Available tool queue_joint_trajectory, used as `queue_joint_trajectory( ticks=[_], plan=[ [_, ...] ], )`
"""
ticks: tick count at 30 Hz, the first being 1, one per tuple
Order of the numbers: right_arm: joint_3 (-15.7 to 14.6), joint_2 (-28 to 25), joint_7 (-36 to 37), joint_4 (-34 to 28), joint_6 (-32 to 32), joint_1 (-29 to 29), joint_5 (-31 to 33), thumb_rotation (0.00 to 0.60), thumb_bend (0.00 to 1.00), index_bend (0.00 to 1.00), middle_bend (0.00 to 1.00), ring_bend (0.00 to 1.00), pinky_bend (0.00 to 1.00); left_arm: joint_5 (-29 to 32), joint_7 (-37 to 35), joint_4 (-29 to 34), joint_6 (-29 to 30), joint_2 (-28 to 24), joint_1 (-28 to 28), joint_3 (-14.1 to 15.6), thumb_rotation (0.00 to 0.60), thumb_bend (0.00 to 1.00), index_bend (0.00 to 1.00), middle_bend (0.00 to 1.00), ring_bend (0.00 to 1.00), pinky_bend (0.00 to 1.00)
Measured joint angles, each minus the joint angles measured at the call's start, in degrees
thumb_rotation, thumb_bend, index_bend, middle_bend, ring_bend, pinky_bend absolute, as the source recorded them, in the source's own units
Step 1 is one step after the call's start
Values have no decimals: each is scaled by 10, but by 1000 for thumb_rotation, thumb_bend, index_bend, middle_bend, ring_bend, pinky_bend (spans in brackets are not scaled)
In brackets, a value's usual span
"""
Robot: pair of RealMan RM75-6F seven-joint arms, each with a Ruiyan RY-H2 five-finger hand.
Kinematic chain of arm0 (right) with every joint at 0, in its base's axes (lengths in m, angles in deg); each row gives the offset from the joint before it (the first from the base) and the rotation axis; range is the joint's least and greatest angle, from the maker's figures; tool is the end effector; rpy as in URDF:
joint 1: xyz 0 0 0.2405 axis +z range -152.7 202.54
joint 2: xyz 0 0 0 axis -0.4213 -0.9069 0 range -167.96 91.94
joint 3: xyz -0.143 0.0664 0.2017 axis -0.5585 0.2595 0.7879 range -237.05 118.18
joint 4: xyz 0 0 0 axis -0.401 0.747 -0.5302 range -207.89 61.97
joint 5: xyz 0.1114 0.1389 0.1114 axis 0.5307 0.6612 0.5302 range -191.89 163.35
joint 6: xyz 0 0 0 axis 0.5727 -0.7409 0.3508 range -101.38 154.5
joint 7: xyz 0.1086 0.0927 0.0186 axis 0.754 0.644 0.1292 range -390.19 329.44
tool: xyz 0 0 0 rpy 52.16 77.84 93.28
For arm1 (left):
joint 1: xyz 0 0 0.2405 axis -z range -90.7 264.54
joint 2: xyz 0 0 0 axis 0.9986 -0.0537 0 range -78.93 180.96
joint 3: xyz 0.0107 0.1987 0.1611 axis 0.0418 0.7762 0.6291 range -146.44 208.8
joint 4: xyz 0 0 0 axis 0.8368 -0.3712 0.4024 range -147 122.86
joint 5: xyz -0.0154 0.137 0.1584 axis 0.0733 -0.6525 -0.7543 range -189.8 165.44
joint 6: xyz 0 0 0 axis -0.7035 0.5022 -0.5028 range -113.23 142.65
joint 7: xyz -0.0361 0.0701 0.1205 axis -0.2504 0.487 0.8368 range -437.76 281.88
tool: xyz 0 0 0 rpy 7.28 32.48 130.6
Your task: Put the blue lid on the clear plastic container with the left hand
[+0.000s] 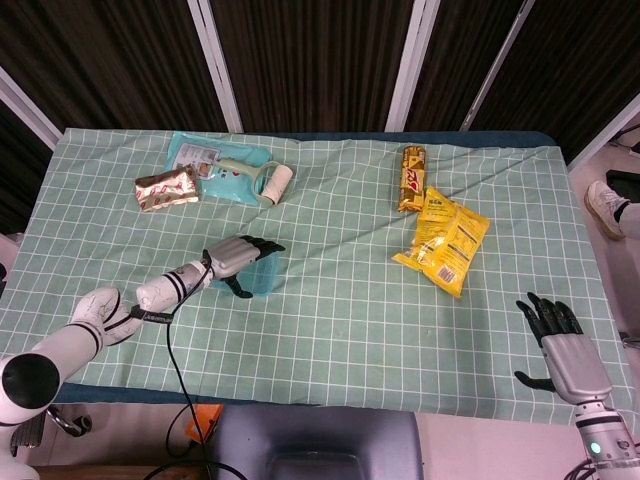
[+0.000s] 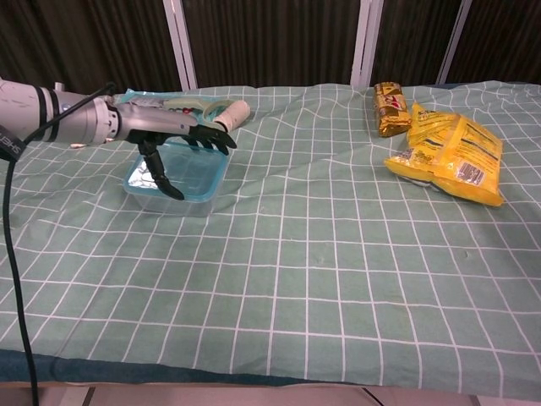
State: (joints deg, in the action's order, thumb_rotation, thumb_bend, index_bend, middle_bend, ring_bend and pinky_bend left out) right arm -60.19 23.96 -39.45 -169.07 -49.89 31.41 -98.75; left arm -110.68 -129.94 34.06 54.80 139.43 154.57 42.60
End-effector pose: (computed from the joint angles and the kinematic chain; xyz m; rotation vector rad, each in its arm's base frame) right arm -0.3127 -0.1726 0.1380 1.5526 -0.9454 0.6839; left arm -0.1415 0.4553 -0.0002 -2.3147 -0.9840 -0.7432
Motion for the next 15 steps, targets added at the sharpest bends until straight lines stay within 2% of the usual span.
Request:
queue_joint_trajectory(
  ticks=[6,8,12,15],
  plan=[
    [1,0,1,0,1,0,2,600,201,0,0,0,0,2,-6,-10,-4,7,-2,3,600,239,0,304,763,696],
    [1,0,1,0,1,0,2,600,201,0,0,0,0,2,-7,-11,-4,8,-3,4,600,240,0,302,718,633],
    [2,0,0,0,2,1,3,600,201,0,0,0,0,1,-24,-20,-7,14,-6,10,600,238,0,298,542,417],
    [2,0,0,0,2,1,4,600,201,0,0,0,0,-2,-35,-28,-2,17,-8,14,600,239,0,281,351,279]
  ],
)
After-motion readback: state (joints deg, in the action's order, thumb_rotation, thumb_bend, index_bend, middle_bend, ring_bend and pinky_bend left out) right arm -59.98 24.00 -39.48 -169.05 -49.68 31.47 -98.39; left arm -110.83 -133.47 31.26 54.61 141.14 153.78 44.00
